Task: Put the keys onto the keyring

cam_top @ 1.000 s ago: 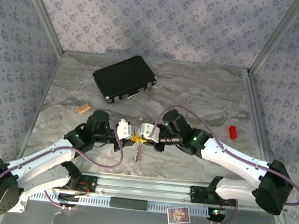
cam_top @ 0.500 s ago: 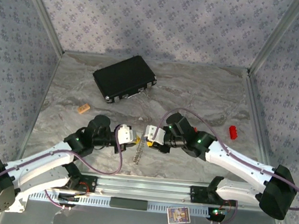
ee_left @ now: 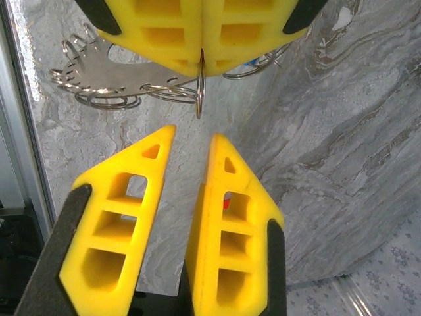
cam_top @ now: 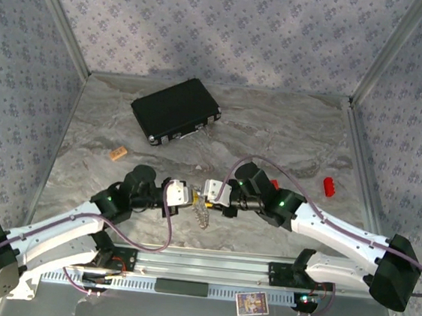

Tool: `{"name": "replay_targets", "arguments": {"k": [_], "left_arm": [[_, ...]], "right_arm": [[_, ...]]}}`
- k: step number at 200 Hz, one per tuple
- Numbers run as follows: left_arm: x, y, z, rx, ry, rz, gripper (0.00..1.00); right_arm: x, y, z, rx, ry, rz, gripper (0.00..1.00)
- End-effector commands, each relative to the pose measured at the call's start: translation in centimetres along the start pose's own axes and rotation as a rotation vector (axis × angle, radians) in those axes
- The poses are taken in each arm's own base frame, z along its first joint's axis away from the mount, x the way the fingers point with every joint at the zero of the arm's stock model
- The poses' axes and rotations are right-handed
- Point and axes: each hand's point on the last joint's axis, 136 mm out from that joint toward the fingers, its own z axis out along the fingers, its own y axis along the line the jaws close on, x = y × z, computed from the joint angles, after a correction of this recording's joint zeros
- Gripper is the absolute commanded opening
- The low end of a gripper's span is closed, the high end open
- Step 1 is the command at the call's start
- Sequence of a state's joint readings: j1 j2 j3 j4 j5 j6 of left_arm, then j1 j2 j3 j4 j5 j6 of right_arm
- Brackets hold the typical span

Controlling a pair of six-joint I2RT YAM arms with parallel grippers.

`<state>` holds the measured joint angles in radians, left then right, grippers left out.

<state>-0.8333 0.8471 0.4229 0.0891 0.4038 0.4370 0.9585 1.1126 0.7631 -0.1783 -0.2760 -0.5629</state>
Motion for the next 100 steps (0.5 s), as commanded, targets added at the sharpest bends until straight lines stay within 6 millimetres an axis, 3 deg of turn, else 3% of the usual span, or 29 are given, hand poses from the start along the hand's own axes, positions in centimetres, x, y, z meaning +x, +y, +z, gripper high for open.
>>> {"name": "replay_targets", "arguments": {"k": [1, 100], "left_arm": [[-2.16, 0.0, -0.41, -0.003, -0.097, 0.022, 0.0], [-3.0, -0.36, -0.39, 0.015, -0.165, -0.001, 0.0]], "right_arm": [[-0.87, -0.19, 0.08, 0.014, -0.036, -0.015, 0.24], [-1.05, 0.44, 0.2, -0.019, -0.028, -0.021, 0.2]]}}
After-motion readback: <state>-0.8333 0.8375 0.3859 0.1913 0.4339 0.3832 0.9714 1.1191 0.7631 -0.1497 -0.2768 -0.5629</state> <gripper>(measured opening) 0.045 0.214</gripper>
